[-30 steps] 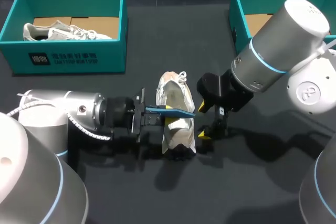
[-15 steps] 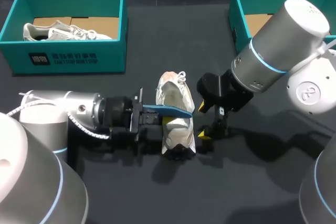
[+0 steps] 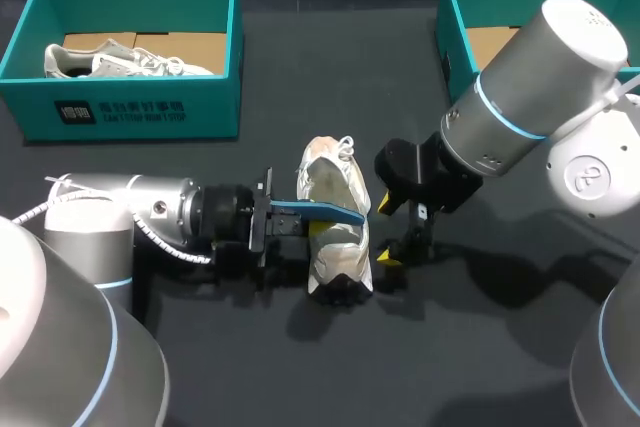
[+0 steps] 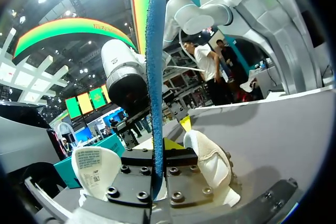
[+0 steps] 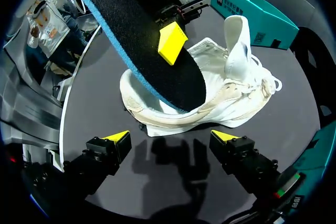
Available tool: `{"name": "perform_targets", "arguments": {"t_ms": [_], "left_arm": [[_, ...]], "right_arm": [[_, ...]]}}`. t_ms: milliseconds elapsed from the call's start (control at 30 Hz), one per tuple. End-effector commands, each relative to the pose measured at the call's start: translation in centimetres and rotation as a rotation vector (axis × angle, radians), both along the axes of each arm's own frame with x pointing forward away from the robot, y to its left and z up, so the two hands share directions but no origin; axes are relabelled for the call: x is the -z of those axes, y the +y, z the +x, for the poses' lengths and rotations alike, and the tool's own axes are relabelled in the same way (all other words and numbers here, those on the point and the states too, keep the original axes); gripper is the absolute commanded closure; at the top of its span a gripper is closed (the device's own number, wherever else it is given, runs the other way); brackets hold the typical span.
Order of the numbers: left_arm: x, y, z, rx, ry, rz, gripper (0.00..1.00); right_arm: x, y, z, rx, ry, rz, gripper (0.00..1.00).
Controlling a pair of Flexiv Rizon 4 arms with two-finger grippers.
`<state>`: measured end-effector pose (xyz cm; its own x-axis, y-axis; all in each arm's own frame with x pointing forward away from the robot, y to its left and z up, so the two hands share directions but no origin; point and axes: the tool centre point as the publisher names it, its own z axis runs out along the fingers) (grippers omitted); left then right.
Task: Take the shoe out of the shoebox, open the shoe tongue, remove and reinsert the insole, then place the shoe into the shoebox
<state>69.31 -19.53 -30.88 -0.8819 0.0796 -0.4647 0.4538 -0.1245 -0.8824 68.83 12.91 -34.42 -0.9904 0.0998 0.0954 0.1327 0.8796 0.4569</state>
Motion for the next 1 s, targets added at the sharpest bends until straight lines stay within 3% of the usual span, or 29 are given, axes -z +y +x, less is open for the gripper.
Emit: {"name": "perform_targets", "arguments": {"t_ms": [33, 600, 1000], "left_arm": [[0.7, -0.3, 0.4, -0.004, -0.008, 0.002, 1.0], [3.0, -0.5, 1.9, -0.041, -0.037, 0.067, 1.0], [2.9, -0.3, 1.9, -0.043, -0.034, 0.071, 1.0]], "right_arm": [[0.1, 0.0, -0.1, 0.001, -0.002, 0.001, 0.0], [0.1, 0.0, -0.1, 0.001, -0.002, 0.001, 0.0], [0.1, 0.0, -0.1, 0.001, -0.002, 0.001, 0.0]]}}
